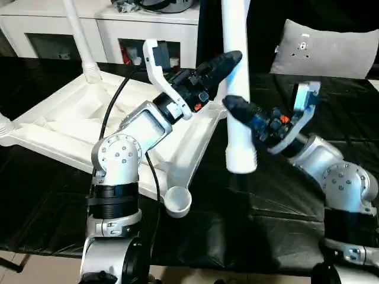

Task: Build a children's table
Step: Pick table leg

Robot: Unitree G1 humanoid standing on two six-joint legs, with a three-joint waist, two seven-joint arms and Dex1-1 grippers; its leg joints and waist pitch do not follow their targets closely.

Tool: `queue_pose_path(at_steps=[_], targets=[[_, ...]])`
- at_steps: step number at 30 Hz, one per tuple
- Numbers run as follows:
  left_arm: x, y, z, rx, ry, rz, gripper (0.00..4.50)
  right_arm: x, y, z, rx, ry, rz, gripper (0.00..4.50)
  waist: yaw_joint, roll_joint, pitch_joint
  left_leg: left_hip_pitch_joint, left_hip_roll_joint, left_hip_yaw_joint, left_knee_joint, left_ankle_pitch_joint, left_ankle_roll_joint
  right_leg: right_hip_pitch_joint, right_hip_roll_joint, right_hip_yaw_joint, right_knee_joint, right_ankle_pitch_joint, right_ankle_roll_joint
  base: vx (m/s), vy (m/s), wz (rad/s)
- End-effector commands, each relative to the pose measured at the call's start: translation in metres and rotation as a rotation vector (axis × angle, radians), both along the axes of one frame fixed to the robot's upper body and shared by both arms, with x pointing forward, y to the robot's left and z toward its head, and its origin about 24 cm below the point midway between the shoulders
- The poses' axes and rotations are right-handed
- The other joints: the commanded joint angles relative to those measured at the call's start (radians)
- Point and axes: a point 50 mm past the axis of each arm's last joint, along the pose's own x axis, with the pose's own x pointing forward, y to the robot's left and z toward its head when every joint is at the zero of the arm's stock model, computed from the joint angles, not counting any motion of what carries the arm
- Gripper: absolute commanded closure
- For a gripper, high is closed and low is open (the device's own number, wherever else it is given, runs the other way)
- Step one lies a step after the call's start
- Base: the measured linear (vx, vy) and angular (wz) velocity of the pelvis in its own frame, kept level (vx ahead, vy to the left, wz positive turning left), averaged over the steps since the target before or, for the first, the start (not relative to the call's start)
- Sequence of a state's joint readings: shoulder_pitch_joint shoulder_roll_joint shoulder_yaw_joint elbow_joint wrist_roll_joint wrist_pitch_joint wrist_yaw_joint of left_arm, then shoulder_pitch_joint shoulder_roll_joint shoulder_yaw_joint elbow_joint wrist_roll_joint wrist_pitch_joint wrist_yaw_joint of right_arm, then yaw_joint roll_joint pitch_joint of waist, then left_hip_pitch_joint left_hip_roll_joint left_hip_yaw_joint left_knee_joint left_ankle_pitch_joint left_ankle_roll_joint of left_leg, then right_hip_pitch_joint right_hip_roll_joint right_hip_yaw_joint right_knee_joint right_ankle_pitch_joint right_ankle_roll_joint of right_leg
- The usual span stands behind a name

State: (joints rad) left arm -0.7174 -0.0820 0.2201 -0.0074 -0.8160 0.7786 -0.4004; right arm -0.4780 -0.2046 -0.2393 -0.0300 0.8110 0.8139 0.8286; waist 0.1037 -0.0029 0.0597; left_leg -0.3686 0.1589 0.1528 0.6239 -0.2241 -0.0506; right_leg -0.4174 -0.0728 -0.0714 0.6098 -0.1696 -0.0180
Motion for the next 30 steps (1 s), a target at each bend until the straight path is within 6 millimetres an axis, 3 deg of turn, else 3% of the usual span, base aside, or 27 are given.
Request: queue_pose_path(at_steps=[1,2,4,7,11,12,13,17,18,19,26,30], targets=[[0.0,-0.003,0.005,0.026,-0.024,0.006,1.01,-0.001,0.002,0.002,-0.032,-0.027,-0.011,2.67,0.006,-0.009,-0.071,-0.004,0.055,-0.014,-0.076,-0.013,0.057,0.066,-0.074,0.046,-0.077,-0.261,-0.158,0.0,0.0,0.0],[0.0,-0.003,0.005,0.037,-0.03,0.02,1.36,0.0,0.003,0.001,-0.052,-0.027,-0.021,2.67,0.004,-0.011,-0.07,-0.002,0.055,-0.012,-0.076,-0.022,0.051,0.066,-0.074,0.046,-0.079,-0.265,-0.157,0.0,0.0,0.0],[0.002,-0.005,0.004,0.084,-0.054,0.076,1.57,0.004,0.009,-0.004,-0.141,-0.061,-0.094,2.67,0.005,-0.009,-0.068,-0.002,0.058,-0.014,-0.079,-0.03,0.042,0.064,-0.075,0.047,-0.08,-0.275,-0.149,0.0,0.0,0.0],[0.01,-0.007,0.0,0.208,-0.077,0.226,1.71,0.016,0.017,-0.009,-0.287,-0.135,-0.279,2.67,0.001,-0.006,-0.069,-0.002,0.059,-0.016,-0.08,-0.031,0.016,0.061,-0.076,0.048,-0.081,-0.276,-0.119,0.0,0.0,0.0],[0.016,-0.012,-0.007,0.313,-0.079,0.397,1.71,0.021,0.031,-0.011,-0.389,-0.255,-0.39,2.67,-0.005,-0.009,-0.069,-0.004,0.056,-0.014,-0.081,-0.043,0.012,0.065,-0.074,0.049,-0.08,-0.262,-0.113,0.0,0.0,0.0],[0.016,-0.014,-0.009,0.323,-0.073,0.423,1.71,0.022,0.034,-0.011,-0.383,-0.267,-0.425,2.67,-0.004,-0.001,-0.071,-0.003,0.054,-0.014,-0.08,-0.043,0.012,0.067,-0.076,0.05,-0.077,-0.25,-0.119,0.0,0.0,0.0],[0.017,-0.014,-0.009,0.325,-0.072,0.433,1.71,0.022,0.035,-0.011,-0.379,-0.272,-0.434,2.67,-0.008,-0.005,-0.07,-0.005,0.056,-0.014,-0.08,-0.043,0.017,0.066,-0.075,0.051,-0.077,-0.227,-0.13,0.0,0.0,0.0],[0.016,-0.017,-0.012,0.325,-0.056,0.451,1.71,0.022,0.04,-0.012,-0.398,-0.314,-0.485,2.68,-0.011,-0.004,-0.071,-0.003,0.056,-0.014,-0.079,-0.037,0.035,0.068,-0.072,0.05,-0.069,-0.168,-0.166,0.0,0.0,0.0],[0.016,-0.017,-0.013,0.331,-0.061,0.454,1.71,0.023,0.042,-0.013,-0.403,-0.327,-0.497,2.68,-0.011,0.002,-0.072,-0.004,0.056,-0.015,-0.078,-0.034,0.04,0.069,-0.073,0.05,-0.066,-0.152,-0.177,0.0,0.0,0.0],[0.016,-0.018,-0.014,0.34,-0.068,0.458,1.71,0.023,0.044,-0.014,-0.404,-0.336,-0.507,2.68,-0.014,-0.001,-0.071,-0.004,0.056,-0.014,-0.079,-0.04,0.045,0.068,-0.073,0.05,-0.068,-0.151,-0.183,0.0,0.0,0.0],[0.015,-0.021,-0.017,0.351,-0.074,0.461,1.71,0.025,0.046,-0.018,-0.409,-0.358,-0.546,2.68,-0.018,-0.001,-0.068,-0.002,0.058,-0.014,-0.082,-0.085,0.049,0.067,-0.074,0.05,-0.074,-0.208,-0.181,0.0,0.0,0.0],[0.014,-0.022,-0.018,0.352,-0.077,0.449,1.71,0.025,0.047,-0.019,-0.413,-0.365,-0.54,2.68,-0.017,-0.001,-0.07,-0.003,0.058,-0.015,-0.08,-0.066,0.055,0.069,-0.073,0.051,-0.069,-0.172,-0.189,0.0,0.0,0.0]])
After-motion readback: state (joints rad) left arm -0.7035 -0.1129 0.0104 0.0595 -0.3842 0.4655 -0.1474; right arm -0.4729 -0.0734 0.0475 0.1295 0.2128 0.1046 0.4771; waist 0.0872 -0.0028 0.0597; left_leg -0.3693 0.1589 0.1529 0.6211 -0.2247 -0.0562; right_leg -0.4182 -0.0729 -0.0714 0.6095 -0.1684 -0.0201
